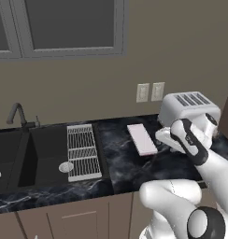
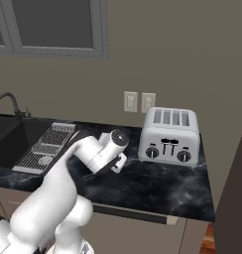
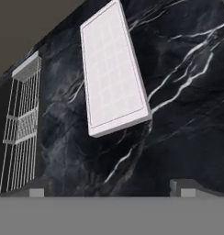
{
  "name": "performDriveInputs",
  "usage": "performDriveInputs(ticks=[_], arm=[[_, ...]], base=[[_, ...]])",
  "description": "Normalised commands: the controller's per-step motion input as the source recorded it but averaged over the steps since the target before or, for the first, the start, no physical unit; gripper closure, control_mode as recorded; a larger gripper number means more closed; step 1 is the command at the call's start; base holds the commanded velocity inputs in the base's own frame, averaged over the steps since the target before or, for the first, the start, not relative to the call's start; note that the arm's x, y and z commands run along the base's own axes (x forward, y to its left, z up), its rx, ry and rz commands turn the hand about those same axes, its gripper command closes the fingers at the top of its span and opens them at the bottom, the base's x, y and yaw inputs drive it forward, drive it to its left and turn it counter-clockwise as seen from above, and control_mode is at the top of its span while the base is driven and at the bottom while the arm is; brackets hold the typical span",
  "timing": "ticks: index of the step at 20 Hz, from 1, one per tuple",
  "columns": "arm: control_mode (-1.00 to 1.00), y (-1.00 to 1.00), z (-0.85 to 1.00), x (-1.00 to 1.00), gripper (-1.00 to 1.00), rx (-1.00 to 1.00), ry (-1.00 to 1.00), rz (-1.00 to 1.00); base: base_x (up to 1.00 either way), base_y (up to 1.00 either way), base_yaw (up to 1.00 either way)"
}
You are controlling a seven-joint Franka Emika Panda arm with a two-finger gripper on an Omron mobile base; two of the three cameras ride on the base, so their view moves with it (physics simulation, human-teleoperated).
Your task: The ice cube tray has been filled with water. Take the tray and place it in the freezer to make ice. Close the freezer door after placing the tray.
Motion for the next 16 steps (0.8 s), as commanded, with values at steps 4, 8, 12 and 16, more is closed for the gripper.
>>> performDriveInputs(ticks=[4,8,12,16], arm=[[-1.00,0.00,-0.35,0.49,-1.00,0.09,0.02,-0.10],[-1.00,0.00,-0.28,0.50,-1.00,0.04,0.04,-0.09],[-1.00,0.00,-0.32,0.30,-1.00,0.02,0.04,-0.06],[-1.00,0.00,-0.32,0.22,-1.00,0.00,0.05,-0.05]], base=[[0.00,0.00,0.00],[0.00,0.00,0.00],[0.00,0.00,0.00],[0.00,0.00,0.00]])
